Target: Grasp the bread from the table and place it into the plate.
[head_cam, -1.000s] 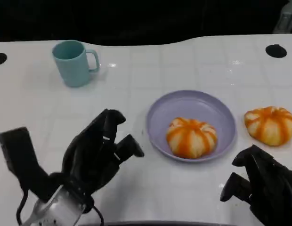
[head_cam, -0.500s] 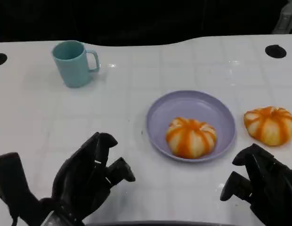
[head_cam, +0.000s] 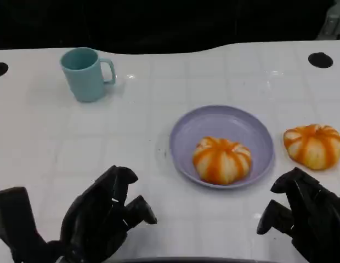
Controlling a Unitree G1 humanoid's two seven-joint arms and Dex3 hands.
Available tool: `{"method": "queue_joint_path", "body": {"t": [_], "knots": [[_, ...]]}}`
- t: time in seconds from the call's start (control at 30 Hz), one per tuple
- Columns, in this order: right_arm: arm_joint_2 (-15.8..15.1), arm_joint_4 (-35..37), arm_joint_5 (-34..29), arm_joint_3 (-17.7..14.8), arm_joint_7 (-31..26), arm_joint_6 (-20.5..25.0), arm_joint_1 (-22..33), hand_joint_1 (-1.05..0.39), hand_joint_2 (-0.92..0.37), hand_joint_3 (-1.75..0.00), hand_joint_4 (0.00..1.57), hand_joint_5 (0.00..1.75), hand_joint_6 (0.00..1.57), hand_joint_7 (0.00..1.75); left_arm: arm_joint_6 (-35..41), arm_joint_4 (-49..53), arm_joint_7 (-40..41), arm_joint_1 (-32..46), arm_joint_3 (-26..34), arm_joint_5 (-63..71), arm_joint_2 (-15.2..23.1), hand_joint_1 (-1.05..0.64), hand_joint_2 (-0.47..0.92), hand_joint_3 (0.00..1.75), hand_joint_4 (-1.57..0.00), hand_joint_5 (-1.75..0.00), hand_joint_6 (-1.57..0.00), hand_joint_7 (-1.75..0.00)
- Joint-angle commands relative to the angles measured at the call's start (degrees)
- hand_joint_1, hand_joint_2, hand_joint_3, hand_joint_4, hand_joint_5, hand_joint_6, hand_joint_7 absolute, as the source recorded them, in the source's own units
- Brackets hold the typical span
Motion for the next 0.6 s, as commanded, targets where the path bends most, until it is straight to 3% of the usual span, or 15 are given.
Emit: {"method": "queue_joint_path", "body": {"t": [0.03,0.6], "knots": [[-0.98,-0.75,0.25,-0.71,0.23,-0.14,0.30,-0.54,-0.92,-0.26,0.62,1.75,0.45,1.64,-1.54,0.64,-0.53,0.29,-0.13,0.67,1.12,-0.55,0.92,0.47,-0.79,-1.75,-0.56,-1.75],[-0.82,-0.17,0.36,-1.08,0.07,-0.12,0.03,-0.54,-0.92,-0.24,0.65,1.75,0.50,1.62,-3.31,1.87,-0.44,-0.20,-0.99,0.70,1.54,-0.55,0.92,0.46,-0.81,-1.75,-0.58,-1.75]]}}
